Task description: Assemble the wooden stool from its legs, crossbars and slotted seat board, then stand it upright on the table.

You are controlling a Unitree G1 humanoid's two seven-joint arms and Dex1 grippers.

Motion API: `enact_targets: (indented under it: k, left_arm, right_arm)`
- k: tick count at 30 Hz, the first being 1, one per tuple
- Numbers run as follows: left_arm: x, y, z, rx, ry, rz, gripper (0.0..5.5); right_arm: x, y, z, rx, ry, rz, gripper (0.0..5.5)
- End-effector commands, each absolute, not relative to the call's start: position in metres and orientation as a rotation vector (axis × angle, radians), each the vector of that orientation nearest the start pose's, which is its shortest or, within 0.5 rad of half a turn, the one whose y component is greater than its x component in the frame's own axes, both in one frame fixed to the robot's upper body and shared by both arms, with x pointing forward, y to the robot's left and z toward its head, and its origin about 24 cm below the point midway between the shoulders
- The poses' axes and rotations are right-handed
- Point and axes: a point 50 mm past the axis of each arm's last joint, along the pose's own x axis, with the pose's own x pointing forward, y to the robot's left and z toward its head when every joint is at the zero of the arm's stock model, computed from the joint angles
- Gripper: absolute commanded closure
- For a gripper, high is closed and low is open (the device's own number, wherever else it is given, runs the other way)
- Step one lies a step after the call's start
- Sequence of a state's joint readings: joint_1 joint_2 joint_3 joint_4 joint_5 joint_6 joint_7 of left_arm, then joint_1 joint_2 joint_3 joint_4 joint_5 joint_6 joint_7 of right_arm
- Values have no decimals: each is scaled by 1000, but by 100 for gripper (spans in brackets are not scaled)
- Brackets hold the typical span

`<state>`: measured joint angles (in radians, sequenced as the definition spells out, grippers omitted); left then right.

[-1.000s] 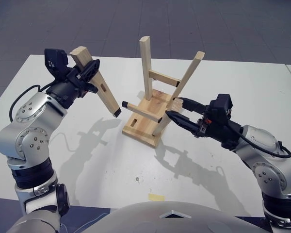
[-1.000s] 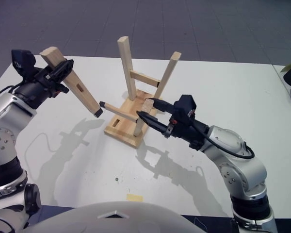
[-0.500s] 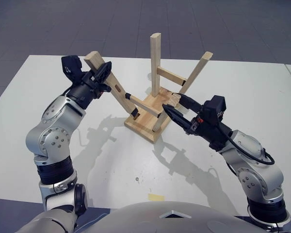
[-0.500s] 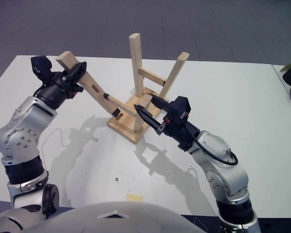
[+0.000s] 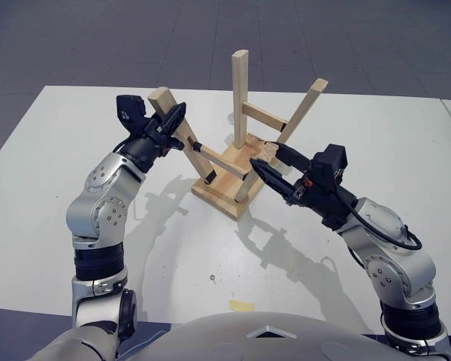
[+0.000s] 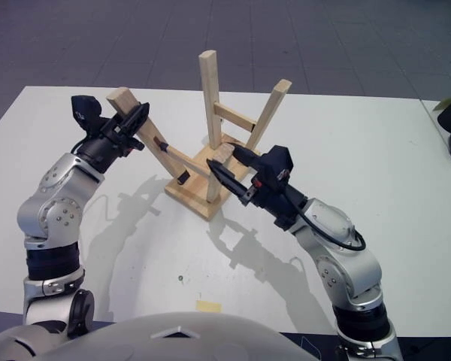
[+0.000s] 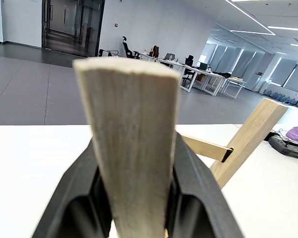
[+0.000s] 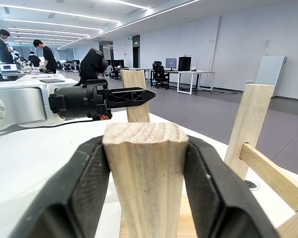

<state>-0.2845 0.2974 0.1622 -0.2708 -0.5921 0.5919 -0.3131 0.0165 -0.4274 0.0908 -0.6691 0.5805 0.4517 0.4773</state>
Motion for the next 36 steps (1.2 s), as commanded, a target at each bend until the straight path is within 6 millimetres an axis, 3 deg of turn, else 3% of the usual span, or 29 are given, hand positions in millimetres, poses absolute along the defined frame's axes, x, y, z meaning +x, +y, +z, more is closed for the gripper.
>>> enact_targets:
  k: [1,11,18,22,25,32,36]
  left_arm:
    - [274,183,141,-158,8,-466,446]
    - [264,166,135,-80,21,-516,446]
    - [264,166,134,-58,19,-522,446]
    - [257,151,130,5,31,-620,446]
    - [250,143,129,119,37,-711,443]
    - [245,150,101,131,143,-672,432]
    - [252,156,108,4,116,-581,431]
  right_arm:
    - [206,-128,133,64,-20,876,338]
    - [205,-125,132,76,-37,877,338]
    - [210,-118,128,-39,27,845,338]
    - [211,-102,141,-52,19,879,338]
    - [213,-101,146,-59,18,879,338]
    - [215,-103,151,-52,11,856,338]
    - [217,-105,157,-1,-30,856,338]
